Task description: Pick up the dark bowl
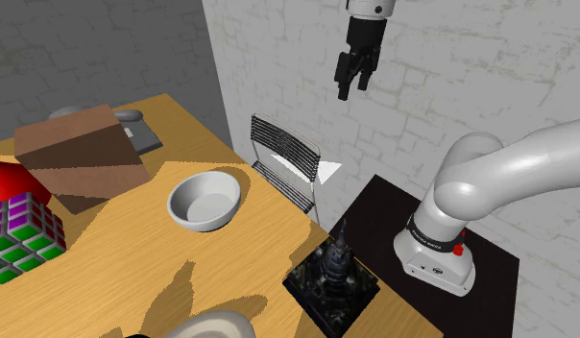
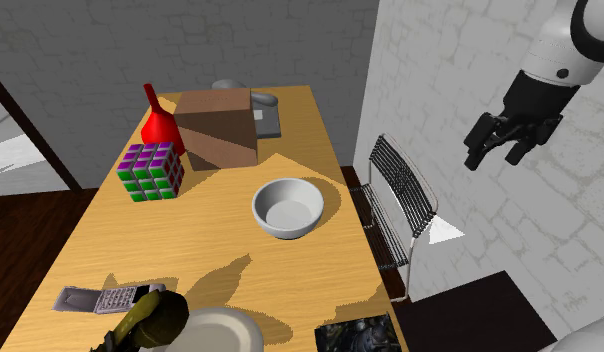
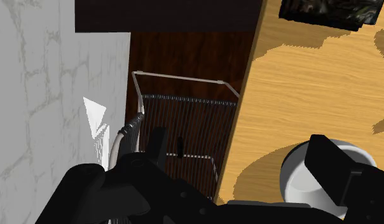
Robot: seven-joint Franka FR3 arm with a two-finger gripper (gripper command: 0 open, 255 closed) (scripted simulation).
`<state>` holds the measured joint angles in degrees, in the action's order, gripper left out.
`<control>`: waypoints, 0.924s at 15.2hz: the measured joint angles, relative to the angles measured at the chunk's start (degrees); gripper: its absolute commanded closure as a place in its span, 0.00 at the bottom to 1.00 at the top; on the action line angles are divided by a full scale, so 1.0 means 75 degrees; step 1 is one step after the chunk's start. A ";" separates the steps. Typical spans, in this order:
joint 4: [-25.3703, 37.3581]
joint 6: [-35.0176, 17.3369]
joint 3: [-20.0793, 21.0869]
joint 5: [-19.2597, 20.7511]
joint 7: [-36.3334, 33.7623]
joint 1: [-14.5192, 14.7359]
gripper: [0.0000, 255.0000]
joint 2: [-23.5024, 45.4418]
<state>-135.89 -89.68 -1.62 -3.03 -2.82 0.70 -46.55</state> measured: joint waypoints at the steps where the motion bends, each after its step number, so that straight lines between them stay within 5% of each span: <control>1: 0.0000 0.0000 0.0000 0.0000 0.0000 0.0000 0.00 0.0000; 14: -0.0316 -0.2879 0.0673 -0.0743 -0.0554 0.0398 0.00 0.2452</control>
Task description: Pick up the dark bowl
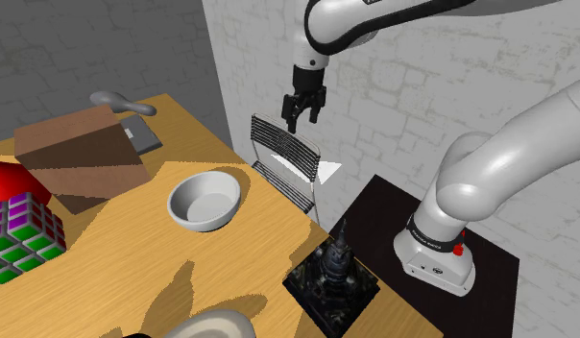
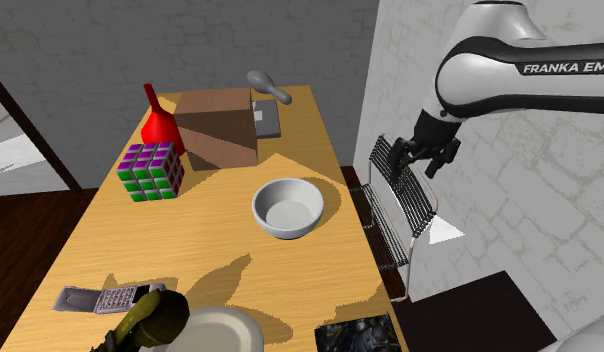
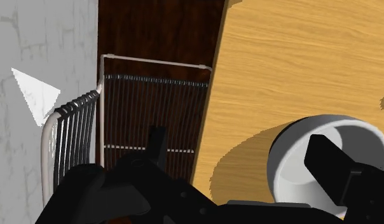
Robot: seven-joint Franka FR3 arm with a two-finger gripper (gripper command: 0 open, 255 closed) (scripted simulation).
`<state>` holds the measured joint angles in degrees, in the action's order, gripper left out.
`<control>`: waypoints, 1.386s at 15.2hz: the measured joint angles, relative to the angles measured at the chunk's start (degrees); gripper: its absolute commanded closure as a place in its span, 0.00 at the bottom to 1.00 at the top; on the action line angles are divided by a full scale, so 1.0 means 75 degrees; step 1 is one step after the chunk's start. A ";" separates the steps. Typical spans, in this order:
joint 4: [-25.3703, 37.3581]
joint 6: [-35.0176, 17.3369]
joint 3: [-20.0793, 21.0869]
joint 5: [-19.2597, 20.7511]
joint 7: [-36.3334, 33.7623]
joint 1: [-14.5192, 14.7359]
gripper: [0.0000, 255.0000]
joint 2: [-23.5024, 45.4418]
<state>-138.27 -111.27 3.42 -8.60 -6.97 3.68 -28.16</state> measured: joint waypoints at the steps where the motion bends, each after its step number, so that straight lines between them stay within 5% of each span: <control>1: -0.0052 -0.0282 0.0056 -0.0056 -0.0033 0.0035 0.00 0.0224; 14: 0.1451 -0.2642 0.0648 -0.0363 -0.0578 0.0419 0.00 0.3880; 21: 0.2970 -0.3262 0.0786 -0.0229 -0.0931 0.0672 0.00 0.5899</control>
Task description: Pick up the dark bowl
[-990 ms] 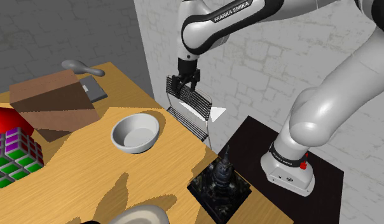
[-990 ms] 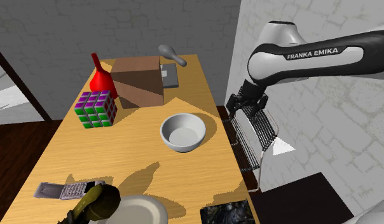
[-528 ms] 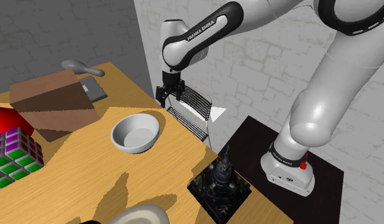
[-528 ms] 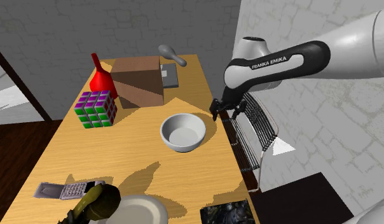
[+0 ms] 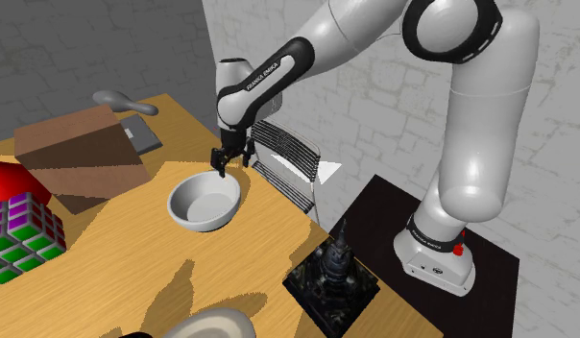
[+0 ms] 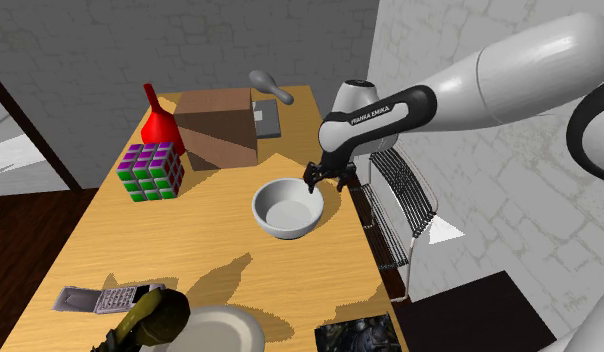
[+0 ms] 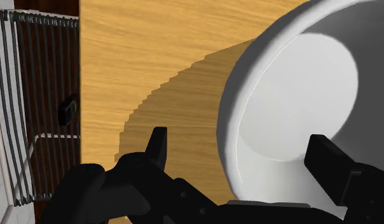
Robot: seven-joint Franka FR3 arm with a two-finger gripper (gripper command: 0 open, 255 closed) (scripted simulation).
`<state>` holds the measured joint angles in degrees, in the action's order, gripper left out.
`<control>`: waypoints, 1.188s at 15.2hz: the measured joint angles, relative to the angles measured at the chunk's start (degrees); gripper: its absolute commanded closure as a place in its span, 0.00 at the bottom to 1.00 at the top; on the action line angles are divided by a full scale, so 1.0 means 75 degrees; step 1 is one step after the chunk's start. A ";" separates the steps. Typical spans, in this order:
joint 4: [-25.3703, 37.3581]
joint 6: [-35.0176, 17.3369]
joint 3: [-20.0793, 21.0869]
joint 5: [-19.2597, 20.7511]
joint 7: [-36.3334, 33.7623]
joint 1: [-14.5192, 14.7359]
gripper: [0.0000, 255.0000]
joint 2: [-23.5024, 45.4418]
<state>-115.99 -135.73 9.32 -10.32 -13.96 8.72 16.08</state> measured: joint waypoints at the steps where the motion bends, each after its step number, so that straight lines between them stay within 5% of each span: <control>1: 0.0264 -0.0033 0.0009 0.0031 -0.0058 0.0048 0.00 0.0282; 9: 0.0389 -0.0639 0.0010 0.0041 -0.0012 0.0108 0.00 0.1002; 10: 0.0374 -0.0672 0.0011 0.0040 -0.0011 0.0110 1.00 0.1021; 18: 0.0358 -0.0698 0.0011 0.0037 -0.0004 0.0109 1.00 0.1025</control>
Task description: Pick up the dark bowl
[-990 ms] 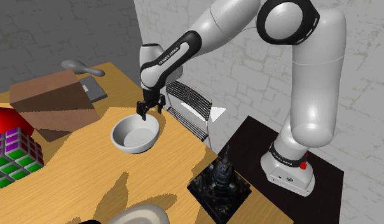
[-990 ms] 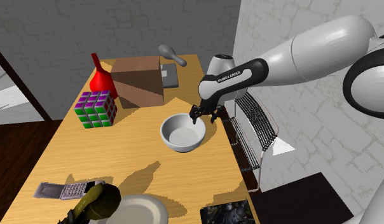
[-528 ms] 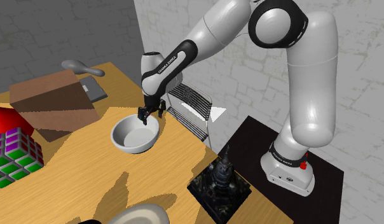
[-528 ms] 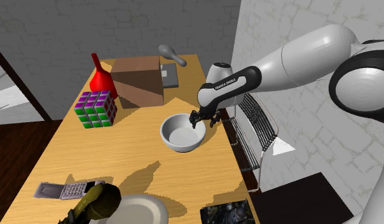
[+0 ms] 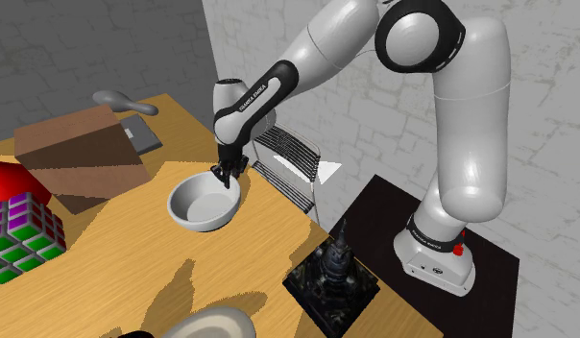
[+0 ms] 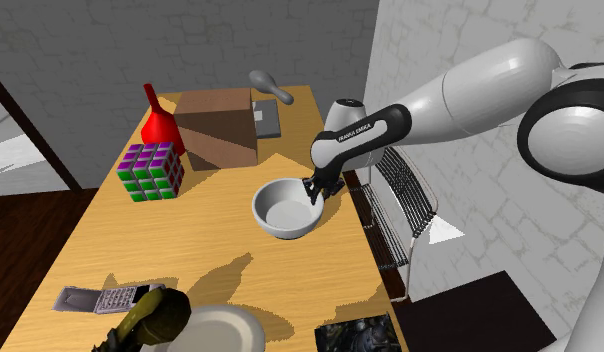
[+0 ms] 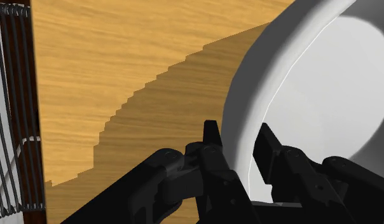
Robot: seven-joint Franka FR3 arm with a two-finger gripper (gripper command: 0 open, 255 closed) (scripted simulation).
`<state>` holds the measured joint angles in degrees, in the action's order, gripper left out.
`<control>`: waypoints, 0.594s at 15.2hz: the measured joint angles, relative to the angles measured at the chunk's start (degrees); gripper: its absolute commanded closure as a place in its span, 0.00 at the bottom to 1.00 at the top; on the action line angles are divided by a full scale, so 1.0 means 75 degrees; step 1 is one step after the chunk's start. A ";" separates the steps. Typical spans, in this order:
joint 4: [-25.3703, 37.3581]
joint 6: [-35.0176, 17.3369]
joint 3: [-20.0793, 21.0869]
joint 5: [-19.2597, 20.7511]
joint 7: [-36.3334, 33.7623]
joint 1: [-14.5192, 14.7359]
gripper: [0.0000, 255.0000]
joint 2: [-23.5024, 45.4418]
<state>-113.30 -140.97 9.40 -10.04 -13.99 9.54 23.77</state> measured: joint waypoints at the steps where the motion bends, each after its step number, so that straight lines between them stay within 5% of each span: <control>1: 0.0000 0.0001 0.0000 0.0000 -0.0001 0.0000 1.00 -0.0001; 9: 0.0042 0.0462 0.0006 0.0004 -0.0077 -0.0014 1.00 -0.0414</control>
<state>-112.99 -137.50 9.45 -10.01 -14.57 9.44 20.67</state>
